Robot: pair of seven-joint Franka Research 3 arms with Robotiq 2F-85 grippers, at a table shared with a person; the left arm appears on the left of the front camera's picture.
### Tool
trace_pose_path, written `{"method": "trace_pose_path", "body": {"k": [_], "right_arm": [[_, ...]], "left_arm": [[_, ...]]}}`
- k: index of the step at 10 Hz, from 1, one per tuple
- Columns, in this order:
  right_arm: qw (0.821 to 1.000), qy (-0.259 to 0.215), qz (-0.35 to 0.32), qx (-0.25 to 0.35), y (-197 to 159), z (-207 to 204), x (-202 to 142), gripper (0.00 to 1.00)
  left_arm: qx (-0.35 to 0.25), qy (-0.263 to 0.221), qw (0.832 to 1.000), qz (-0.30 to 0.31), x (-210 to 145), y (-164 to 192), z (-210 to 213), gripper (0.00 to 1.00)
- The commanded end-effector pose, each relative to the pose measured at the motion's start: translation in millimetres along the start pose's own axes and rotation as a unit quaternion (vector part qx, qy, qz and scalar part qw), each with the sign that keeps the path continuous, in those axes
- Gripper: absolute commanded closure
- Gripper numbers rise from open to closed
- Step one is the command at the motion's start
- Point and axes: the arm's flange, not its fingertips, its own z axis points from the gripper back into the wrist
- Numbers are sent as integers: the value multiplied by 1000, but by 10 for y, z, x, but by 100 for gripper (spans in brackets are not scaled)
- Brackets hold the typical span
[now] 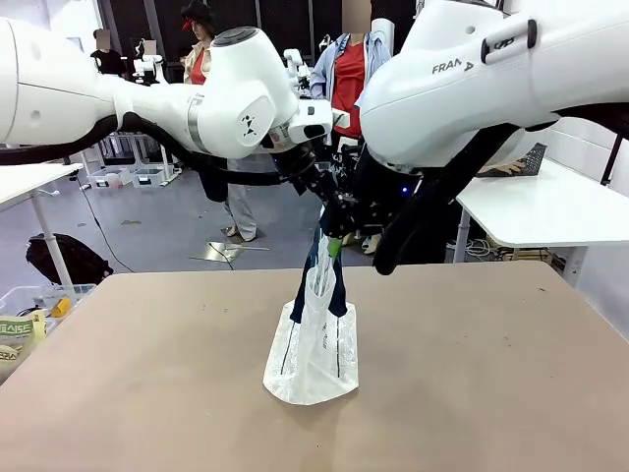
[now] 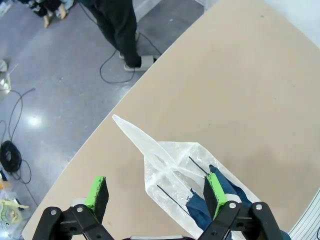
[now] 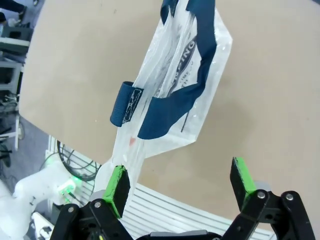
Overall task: Transfer purchased items from the store into the shopping bag.
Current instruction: Open the Reusable shopping bag in the center of the table.
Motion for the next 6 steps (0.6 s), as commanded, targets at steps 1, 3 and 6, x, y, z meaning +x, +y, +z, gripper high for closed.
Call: {"method": "trace_pose_path", "body": {"k": [1, 3, 6], "right_arm": [[1000, 5, -10, 3, 49, -49, 39, 0], [1000, 10, -11, 3, 58, -123, 27, 0], [1000, 15, -11, -2, 87, -194, 18, 0]], "left_arm": [[6, 20, 1000, 11, 60, 14, -10, 0], [10, 40, 999, 13, 31, 40, -84, 0], [7, 64, 998, 14, -13, 18, -169, 0]]}}
